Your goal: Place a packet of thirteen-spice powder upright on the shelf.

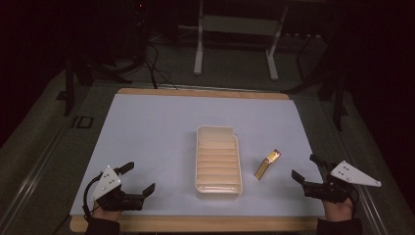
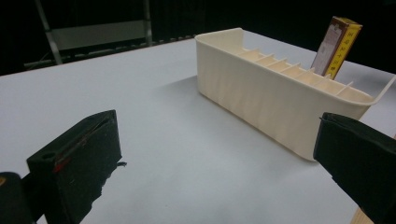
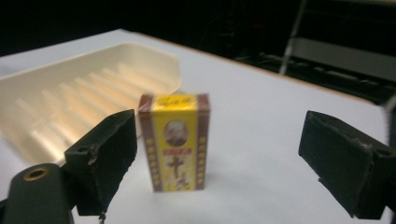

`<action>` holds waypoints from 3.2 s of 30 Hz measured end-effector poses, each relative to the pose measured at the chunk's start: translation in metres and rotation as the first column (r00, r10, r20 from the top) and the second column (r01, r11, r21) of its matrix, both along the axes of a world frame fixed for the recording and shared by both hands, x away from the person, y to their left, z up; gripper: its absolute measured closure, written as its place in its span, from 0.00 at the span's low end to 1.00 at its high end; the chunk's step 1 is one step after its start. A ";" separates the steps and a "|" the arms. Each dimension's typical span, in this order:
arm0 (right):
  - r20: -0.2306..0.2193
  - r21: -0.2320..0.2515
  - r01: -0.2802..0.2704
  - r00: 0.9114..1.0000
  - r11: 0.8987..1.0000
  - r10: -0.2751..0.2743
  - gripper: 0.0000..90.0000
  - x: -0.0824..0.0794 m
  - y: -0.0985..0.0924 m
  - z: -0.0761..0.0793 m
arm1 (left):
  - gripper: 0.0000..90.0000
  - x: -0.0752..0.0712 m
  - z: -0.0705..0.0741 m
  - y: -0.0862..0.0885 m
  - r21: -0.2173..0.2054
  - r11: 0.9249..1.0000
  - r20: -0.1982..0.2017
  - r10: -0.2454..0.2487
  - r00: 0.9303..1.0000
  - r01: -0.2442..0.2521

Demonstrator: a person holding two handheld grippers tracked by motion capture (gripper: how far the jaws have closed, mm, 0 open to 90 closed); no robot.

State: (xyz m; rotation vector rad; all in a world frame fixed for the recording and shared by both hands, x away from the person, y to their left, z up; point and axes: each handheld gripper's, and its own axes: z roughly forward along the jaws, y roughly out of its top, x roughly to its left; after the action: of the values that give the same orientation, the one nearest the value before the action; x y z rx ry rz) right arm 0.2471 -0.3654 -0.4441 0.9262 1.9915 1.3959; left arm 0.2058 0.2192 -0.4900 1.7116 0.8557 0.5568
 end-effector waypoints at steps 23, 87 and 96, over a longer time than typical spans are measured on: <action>-0.260 -0.164 -0.283 0.936 0.945 0.235 0.13 0.011 -0.004 -0.027 | 0.01 0.001 -0.002 -0.003 0.025 1.000 -0.018 -0.015 1.000 0.015; -0.815 -0.494 -0.791 0.566 0.361 0.124 0.15 0.033 0.073 0.007 | 0.01 0.003 -0.004 -0.004 0.043 0.999 -0.039 -0.027 0.999 0.029; -0.804 -0.502 -0.807 0.568 0.310 0.176 0.15 0.030 0.083 0.022 | 0.01 0.003 -0.004 -0.004 0.039 0.999 -0.043 -0.030 0.999 0.031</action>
State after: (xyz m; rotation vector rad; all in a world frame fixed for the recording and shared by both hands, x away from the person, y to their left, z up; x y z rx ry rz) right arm 0.2766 -0.2823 -0.4219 0.1586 3.2337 0.0070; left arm 0.2092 0.2147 -0.4942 1.7747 0.8521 0.5217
